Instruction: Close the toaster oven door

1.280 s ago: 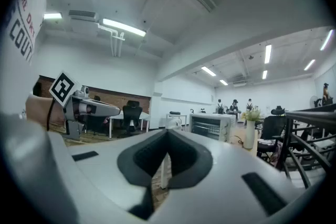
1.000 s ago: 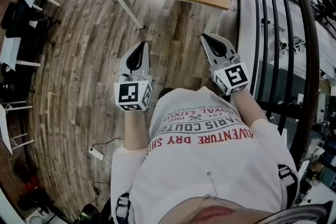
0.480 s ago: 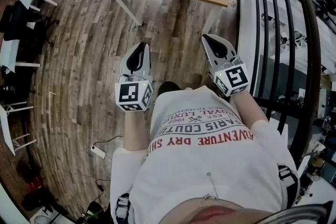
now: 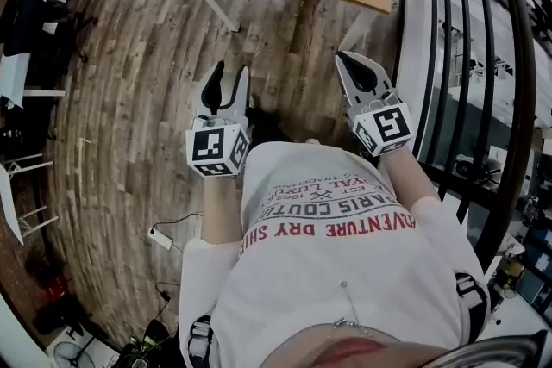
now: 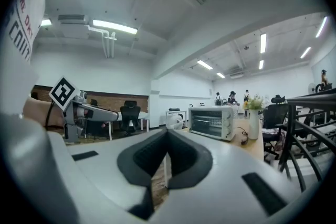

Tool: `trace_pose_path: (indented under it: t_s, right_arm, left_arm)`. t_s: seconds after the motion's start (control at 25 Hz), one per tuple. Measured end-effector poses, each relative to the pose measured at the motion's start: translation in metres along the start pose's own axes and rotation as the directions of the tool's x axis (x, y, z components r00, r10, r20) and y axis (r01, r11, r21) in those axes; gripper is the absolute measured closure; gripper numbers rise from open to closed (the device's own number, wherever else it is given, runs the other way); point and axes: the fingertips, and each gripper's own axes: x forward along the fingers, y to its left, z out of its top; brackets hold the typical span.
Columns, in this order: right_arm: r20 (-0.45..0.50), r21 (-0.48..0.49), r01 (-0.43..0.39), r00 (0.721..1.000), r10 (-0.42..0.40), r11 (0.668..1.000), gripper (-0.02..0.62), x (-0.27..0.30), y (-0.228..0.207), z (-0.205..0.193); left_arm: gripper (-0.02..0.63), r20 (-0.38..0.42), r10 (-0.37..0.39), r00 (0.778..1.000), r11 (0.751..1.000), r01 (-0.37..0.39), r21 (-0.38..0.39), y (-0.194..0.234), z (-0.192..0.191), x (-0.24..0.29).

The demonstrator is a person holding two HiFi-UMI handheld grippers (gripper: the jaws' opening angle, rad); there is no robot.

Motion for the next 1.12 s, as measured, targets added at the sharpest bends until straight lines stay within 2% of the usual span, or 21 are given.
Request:
trace_pose_path:
  t_s: [0.24,0.76,0.88,1.12]
  right_arm:
    - [-0.011,0.015,0.039,0.999,-0.039,0.999,0.609,0.063,-0.006,-0.003]
    - [-0.062,0.029,0.169,0.984,-0.167,0.985,0.609,0.256,-0.008,0.012]
    - [-0.065,0.032,0.218,0.974,-0.216,0.975,0.609,0.289,-0.013,0.018]
    - [-0.085,0.071,0.340,0.939,-0.334,0.938,0.609,0.329,-0.040,0.020]
  left_arm:
    - [0.440,-0.004,-0.042,0.999,0.999,0.042,0.017,0.053,0.002,0.036]
    - [0.440,-0.030,-0.191,0.981,0.982,0.191,-0.003,0.226,0.028,0.154]
    - [0.440,-0.047,-0.237,0.970,0.971,0.238,0.005,0.256,0.033,0.179]
    - [0.440,-0.133,-0.347,0.928,0.936,0.352,0.016,0.283,0.022,0.234]
